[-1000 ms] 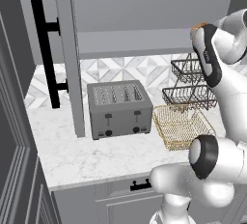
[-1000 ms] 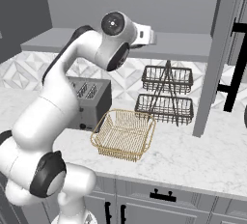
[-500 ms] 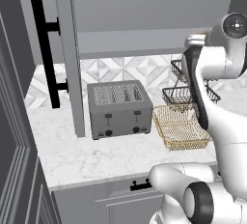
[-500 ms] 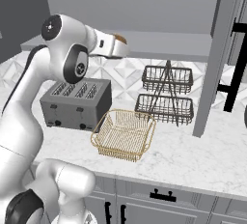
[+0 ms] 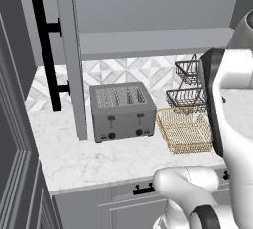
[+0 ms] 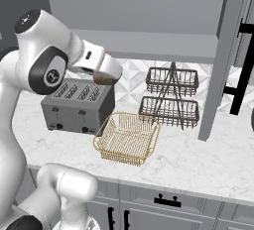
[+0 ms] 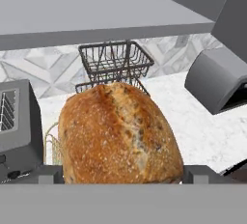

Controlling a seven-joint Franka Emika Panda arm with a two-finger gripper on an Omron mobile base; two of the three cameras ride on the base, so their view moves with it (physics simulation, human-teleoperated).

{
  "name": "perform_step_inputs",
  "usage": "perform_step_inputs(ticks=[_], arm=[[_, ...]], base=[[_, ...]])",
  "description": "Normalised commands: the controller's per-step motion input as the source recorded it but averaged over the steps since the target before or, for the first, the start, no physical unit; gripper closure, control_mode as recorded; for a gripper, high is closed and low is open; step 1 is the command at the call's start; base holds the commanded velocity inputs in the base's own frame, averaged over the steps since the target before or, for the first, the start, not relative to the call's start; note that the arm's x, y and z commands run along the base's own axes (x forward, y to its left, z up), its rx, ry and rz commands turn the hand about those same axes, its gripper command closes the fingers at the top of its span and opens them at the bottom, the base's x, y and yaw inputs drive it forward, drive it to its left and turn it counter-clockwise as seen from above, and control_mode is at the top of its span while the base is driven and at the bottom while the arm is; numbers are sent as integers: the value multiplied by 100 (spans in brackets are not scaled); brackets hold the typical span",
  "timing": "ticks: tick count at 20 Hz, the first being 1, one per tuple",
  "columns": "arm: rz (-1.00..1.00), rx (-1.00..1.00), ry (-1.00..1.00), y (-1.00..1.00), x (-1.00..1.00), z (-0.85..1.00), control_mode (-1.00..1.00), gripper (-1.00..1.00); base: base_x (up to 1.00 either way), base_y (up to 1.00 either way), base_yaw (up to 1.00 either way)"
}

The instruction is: Open the cabinet, pick up the bread from the cabinet and place it in the basket. Then move the basket to the dining counter.

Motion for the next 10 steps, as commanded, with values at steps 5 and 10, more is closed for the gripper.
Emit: perform_step_inputs(ticks=[5, 10], arm=[[0, 1, 12, 0, -18, -87, -100, 100], [-3, 0, 9, 1, 0, -99, -100, 100]], base=[[0, 0, 0], [0, 0, 0]])
